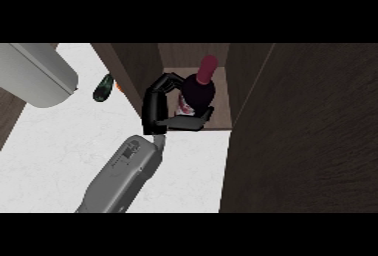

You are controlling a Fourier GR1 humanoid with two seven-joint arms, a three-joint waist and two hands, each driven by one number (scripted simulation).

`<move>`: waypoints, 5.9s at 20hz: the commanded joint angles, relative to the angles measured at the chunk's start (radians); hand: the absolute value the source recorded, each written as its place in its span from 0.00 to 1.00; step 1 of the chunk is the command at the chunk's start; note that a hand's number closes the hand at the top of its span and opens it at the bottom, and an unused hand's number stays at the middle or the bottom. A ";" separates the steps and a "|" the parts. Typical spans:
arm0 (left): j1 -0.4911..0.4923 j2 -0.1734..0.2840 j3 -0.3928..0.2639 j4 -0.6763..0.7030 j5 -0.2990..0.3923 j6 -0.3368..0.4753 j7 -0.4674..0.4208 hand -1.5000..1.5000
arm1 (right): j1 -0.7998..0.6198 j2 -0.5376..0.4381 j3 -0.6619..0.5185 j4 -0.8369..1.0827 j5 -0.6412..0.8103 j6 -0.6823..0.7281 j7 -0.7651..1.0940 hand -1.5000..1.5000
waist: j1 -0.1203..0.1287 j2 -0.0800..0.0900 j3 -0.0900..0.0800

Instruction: Pick up the wine, place it into the cabinet and close the cabinet

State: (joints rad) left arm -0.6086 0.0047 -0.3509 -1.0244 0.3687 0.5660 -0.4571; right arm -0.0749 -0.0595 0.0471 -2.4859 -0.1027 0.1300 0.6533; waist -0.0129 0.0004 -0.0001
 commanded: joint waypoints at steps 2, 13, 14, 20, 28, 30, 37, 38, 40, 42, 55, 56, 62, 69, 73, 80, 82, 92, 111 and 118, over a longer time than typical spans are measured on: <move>-0.052 -0.005 0.043 0.090 0.015 -0.026 -0.010 1.00 | 0.015 0.005 0.011 -0.147 -0.069 -0.017 0.070 0.00 | -0.002 0.000 0.000; -0.179 -0.005 0.041 0.309 0.097 -0.044 -0.046 1.00 | 0.024 0.027 0.040 -0.060 -0.039 0.001 0.007 0.00 | -0.010 0.002 0.000; -0.244 0.005 0.149 0.394 0.053 -0.119 -0.047 1.00 | 0.137 0.032 0.012 -0.074 -0.085 0.046 -0.074 0.00 | -0.014 0.004 0.001; -0.350 0.005 0.206 0.540 0.071 -0.129 -0.105 1.00 | 0.092 0.024 0.047 -0.112 -0.051 0.032 -0.019 0.00 | -0.022 0.007 0.000; -0.487 0.024 0.257 0.674 0.053 -0.072 -0.187 1.00 | 0.017 0.023 0.009 -0.053 -0.077 0.026 -0.017 0.00 | -0.032 0.013 0.000; -0.425 -0.004 0.249 0.665 0.050 -0.079 -0.255 1.00 | 0.034 0.016 0.017 -0.057 -0.068 0.035 -0.004 0.00 | -0.019 0.008 0.000; -0.486 0.003 0.328 0.767 0.087 -0.124 -0.252 1.00 | 0.102 0.053 0.044 -0.031 -0.040 0.039 -0.088 0.00 | -0.028 0.012 0.000; -0.497 0.015 0.359 0.785 0.112 -0.123 -0.249 1.00 | 0.047 0.044 0.036 -0.041 -0.060 0.028 -0.045 0.00 | -0.039 0.017 0.000; -0.528 -0.005 0.370 0.771 0.149 -0.127 -0.226 1.00 | -0.020 0.031 0.027 -0.027 -0.067 0.014 0.005 0.00 | -0.041 0.016 -0.001; -0.526 -0.005 0.371 0.784 0.188 -0.124 -0.231 1.00 | 0.039 0.051 0.063 -0.024 -0.066 0.031 -0.031 0.00 | -0.057 0.016 0.000; -0.513 -0.005 0.398 0.890 0.156 -0.172 -0.332 1.00 | 0.014 0.048 0.072 -0.010 -0.016 0.030 -0.044 0.00 | -0.052 0.022 -0.001; -0.537 0.027 0.398 0.891 0.144 -0.165 -0.297 1.00 | 0.040 0.040 0.062 -0.048 -0.038 0.032 -0.025 0.00 | -0.044 0.017 0.000; -0.530 0.031 0.393 0.934 0.123 -0.130 -0.296 0.00 | -0.022 0.049 0.053 0.006 -0.019 0.022 -0.041 0.00 | -0.051 0.025 -0.001; -0.561 0.046 0.373 0.959 0.087 -0.092 -0.256 0.00 | 0.001 0.050 0.045 -0.015 -0.049 0.026 -0.019 0.00 | -0.060 0.025 -0.001; -0.503 0.039 0.362 0.965 0.067 -0.076 -0.325 0.00 | -0.015 0.052 0.044 0.014 -0.043 0.036 -0.050 0.00 | -0.067 0.032 -0.001; -0.491 -0.004 0.400 0.936 0.092 -0.067 -0.361 0.00 | -0.014 0.048 0.047 0.036 -0.043 0.046 -0.063 0.00 | -0.058 0.028 -0.001; -0.477 0.004 0.401 0.937 0.088 -0.079 -0.383 0.00 | -0.035 0.049 0.041 0.029 -0.047 0.035 -0.046 0.00 | -0.062 0.031 -0.001; -0.431 0.002 0.392 0.921 0.063 -0.200 -0.435 0.00 | -0.010 0.038 0.033 0.016 -0.053 0.040 -0.043 0.00 | -0.044 0.021 -0.001; -0.424 -0.005 0.356 0.884 0.164 -0.313 -0.403 0.00 | 0.016 0.059 0.128 -0.026 -0.009 -0.002 -0.021 0.00 | -0.049 0.007 -0.001; -0.304 -0.005 0.220 0.787 0.257 -0.331 -0.417 0.00 | 0.022 0.059 0.121 0.060 -0.009 0.011 -0.090 0.00 | -0.047 0.000 0.000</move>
State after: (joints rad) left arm -1.0224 -0.0014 -0.0873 -0.1994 0.5632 0.2463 -0.8637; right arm -0.0870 -0.0093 0.1407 -2.4400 -0.1126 0.1381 0.6068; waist -0.0769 0.0074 -0.0007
